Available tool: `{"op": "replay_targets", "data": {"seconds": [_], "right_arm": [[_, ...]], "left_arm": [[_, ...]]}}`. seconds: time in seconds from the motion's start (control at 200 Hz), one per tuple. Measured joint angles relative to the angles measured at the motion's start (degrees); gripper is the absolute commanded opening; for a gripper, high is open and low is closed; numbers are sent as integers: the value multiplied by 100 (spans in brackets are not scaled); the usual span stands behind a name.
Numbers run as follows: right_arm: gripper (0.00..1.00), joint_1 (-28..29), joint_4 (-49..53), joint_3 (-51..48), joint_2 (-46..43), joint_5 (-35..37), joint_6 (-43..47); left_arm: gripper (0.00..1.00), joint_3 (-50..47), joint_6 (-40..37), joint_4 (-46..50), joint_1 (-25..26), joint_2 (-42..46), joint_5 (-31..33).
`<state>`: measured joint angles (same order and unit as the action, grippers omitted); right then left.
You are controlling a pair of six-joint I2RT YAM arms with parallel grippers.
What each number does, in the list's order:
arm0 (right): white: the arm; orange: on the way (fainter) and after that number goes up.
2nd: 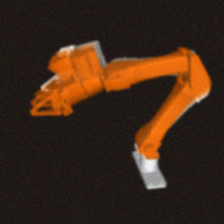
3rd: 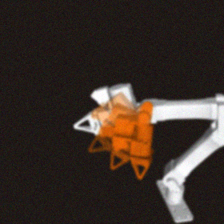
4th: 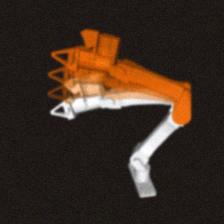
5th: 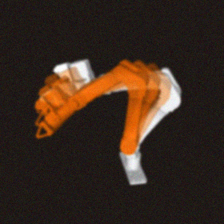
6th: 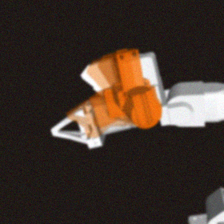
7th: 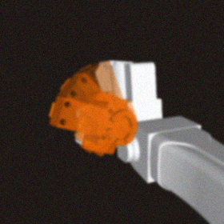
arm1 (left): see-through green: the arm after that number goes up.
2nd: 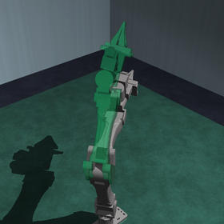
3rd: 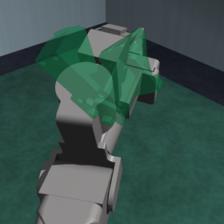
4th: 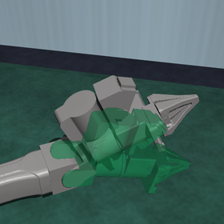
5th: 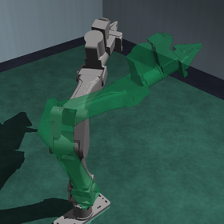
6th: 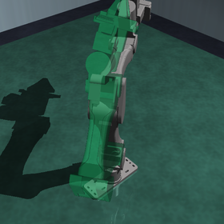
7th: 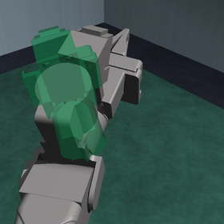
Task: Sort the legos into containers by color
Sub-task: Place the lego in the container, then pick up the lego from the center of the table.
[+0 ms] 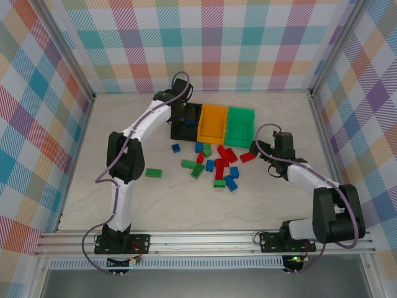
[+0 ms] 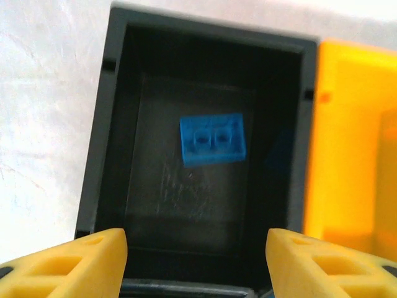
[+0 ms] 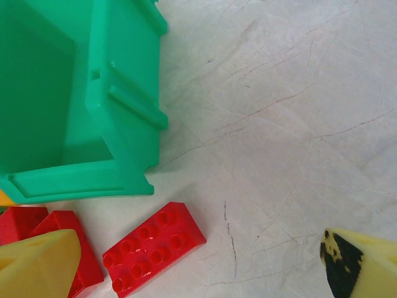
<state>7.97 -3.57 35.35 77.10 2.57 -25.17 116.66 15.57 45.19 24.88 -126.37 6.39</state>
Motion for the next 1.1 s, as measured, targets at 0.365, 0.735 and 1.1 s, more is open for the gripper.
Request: {"op": "replay_targets", "data": {"seconds": [0.365,0.735,1.1], "right_arm": [[99,0,0,0,22,-24,-101],[99,0,-2,0,22,-105,-105],[86,195,-22,2,275,-461,-168]], "left_arm": [[59,-935,-4,-173,-83,170,-74],[58,-2570,-2,-448,-498,1088,227],[57,-4291,11,-1272,-505,2785,382]]}}
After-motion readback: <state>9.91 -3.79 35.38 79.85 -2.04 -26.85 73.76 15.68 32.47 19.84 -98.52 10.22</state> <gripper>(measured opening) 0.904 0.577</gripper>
